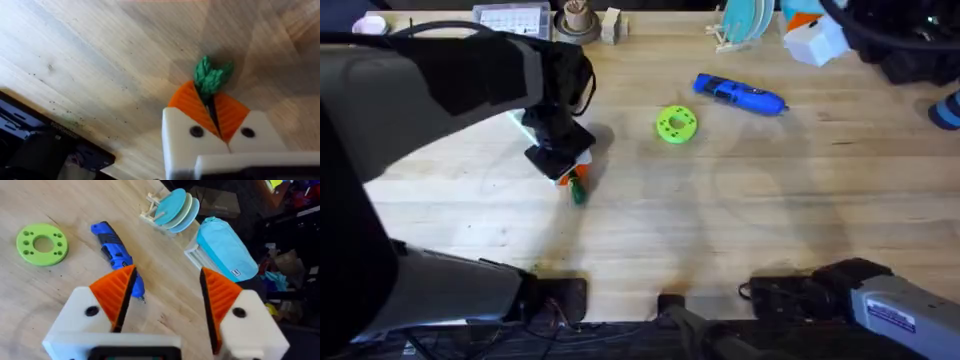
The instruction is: Pick up the gripper from the table and insert it into the empty holder that is missing its gripper. Then pick up a screw, insert it into the mounting hole, and use the screwdriver to tighten it. Finally, clean up the table by picking up the vegetable and placing it into the bucket.
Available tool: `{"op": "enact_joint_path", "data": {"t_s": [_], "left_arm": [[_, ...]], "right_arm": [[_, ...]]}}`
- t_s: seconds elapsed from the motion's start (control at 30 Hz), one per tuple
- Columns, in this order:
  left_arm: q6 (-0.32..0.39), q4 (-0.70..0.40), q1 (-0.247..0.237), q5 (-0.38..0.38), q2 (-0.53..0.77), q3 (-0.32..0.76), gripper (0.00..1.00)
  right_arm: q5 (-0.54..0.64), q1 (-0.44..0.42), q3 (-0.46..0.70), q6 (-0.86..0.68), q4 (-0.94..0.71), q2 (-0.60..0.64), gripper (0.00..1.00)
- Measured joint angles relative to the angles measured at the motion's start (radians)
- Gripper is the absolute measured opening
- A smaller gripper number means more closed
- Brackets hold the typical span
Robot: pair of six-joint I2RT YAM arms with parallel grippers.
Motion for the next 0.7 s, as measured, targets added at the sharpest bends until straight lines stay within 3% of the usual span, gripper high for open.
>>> {"op": "enact_joint_path", "data": {"t_s": [0.2,0.47,0.7], "left_arm": [[0.000,-0.048,0.000,0.004,-0.042,0.000,0.008],[0.000,-0.041,-0.001,-0.001,-0.305,0.003,0.008],[0.013,0.136,-0.001,-0.142,-0.495,0.016,0.008]], "right_arm": [[0.000,0.000,0.000,0.000,0.000,0.003,0.815],[0.000,0.000,0.000,0.000,0.000,0.003,0.815],[0.000,0.000,0.000,0.000,0.000,0.003,0.815]]}}
